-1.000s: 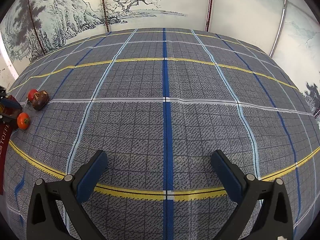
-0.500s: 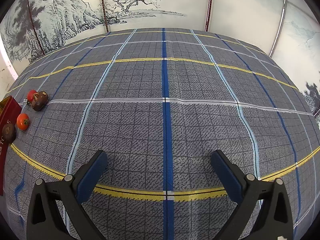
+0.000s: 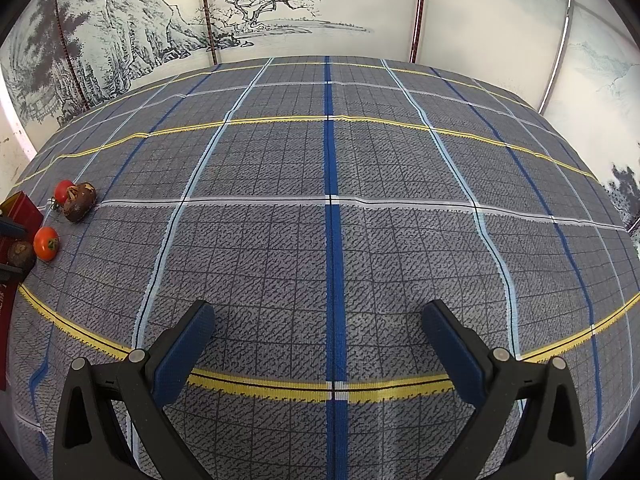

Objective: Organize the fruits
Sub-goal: 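Grasp a mangosteen beside the tray with the left tool, then carry the mangosteen into the tray with the left tool while the right tool grasps a red tomato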

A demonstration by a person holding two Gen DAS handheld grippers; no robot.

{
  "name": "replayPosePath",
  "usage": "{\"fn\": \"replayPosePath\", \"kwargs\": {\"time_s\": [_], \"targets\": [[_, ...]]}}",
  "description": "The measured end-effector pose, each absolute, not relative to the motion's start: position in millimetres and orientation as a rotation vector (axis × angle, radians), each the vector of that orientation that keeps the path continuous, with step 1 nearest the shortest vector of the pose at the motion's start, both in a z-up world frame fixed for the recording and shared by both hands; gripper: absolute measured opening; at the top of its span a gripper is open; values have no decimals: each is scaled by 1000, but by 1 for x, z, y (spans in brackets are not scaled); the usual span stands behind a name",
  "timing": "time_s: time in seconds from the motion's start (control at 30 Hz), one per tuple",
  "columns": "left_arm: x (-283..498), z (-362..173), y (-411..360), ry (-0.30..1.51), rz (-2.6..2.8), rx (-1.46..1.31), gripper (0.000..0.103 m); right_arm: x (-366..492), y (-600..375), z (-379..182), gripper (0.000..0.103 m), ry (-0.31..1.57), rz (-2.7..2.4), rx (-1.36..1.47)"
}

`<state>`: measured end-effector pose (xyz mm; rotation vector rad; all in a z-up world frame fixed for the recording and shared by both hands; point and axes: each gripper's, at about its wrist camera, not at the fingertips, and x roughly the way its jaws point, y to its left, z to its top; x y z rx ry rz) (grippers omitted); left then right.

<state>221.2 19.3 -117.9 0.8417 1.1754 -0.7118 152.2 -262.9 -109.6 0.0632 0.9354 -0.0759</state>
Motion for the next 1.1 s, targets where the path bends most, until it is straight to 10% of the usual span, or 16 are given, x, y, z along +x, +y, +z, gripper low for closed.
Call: {"fn": "replayPosePath", "kwargs": {"time_s": [0.87,1.1], "targets": [[18,-22,57,834,-493,38,42,137,-149,-52,99,786,489,-19],[-9,-10,70,772,-445,38,42,175,-77,-70,74,852,540,-68]]}}
